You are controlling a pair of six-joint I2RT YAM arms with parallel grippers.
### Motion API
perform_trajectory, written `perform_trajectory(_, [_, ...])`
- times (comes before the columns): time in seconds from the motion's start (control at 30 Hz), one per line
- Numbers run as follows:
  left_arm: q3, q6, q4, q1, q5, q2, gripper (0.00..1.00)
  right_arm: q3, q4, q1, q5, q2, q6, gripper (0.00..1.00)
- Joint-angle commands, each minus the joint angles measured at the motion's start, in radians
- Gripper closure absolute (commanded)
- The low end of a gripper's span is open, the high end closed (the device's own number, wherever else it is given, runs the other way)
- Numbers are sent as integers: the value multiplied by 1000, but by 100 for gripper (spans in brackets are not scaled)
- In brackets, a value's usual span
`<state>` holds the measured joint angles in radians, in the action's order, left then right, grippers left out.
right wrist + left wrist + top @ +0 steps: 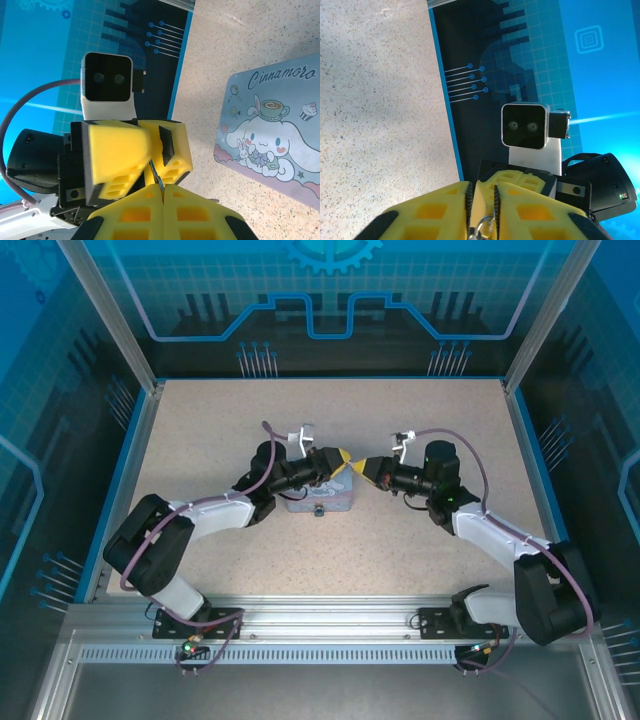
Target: Unlock a padlock with a key
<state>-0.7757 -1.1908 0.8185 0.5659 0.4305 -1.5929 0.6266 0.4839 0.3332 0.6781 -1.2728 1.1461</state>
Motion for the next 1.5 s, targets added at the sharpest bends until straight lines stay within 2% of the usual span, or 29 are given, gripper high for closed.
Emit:
perform_trajectory(0.0, [-1,-13,62,5,-16,-13,84,31,36,12,1,-10,9,100])
perform_trajectory(0.13, [-5,-19,67,6,-19,-18,97,28,37,13,1,-10,9,100])
perform_trajectory(0.2, [-8,-20,65,8,-22,-18,100,27,33,12,-1,-9,10,100])
perform_trajectory(0.27, [-7,-19,65,9,-24,-17,100,28,31,12,-11,-5,12,85])
perform_trajectory(0.37, [-6,-15,63,9,-24,-13,100,31,31,9,-25,0,18,72])
perform_trajectory(0.4, [-6,-15,61,11,-24,-10,100,33,30,8,-28,1,20,71])
perform_trajectory(0.63, [-5,-13,53,11,-28,-6,100,47,37,7,-27,-9,29,72])
perform_trajectory(0.77, [-5,-13,52,10,-31,-8,100,45,45,8,-19,-14,30,77])
perform_trajectory(0.97, [-7,-15,46,11,-34,-7,100,37,50,10,-11,-18,26,80])
perform_trajectory(1.13, [-13,-9,34,10,-30,-5,100,27,55,12,-6,-19,23,76])
perform_trajectory(1.37, [-17,-7,28,11,-28,-5,100,25,55,11,-3,-24,20,79])
perform_trajectory(1.43, [-17,-7,28,10,-28,-4,100,24,52,10,-4,-25,17,71])
perform_trajectory(1.47, [-18,-6,28,10,-27,-3,100,22,51,8,-7,-25,18,59])
